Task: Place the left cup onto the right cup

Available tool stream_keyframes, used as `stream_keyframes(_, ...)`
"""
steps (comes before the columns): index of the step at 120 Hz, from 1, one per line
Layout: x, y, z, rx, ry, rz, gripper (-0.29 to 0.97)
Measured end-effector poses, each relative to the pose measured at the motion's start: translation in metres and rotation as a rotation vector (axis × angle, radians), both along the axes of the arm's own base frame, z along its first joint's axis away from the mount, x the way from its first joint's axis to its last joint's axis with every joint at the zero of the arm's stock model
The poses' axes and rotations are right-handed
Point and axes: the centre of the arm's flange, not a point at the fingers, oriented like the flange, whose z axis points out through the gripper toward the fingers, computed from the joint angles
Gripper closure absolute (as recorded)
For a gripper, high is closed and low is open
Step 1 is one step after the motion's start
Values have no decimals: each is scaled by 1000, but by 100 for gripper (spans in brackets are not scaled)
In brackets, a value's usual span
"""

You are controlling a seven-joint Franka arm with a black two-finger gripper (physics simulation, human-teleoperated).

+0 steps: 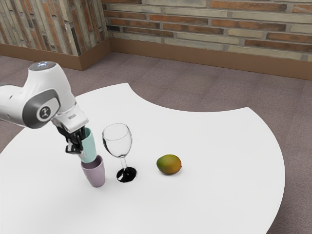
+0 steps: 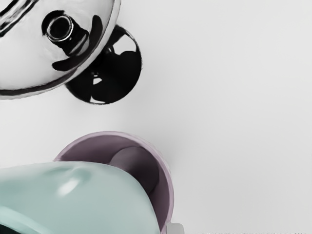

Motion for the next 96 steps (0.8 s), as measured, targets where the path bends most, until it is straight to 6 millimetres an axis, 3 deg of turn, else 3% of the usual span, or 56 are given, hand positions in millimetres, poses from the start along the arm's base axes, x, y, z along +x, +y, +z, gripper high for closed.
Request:
stream_keyframes(27, -4, -2, -7, -1, 11, 43, 75)
stream_keyframes(96, 10, -1, -27, 14, 12, 94, 78)
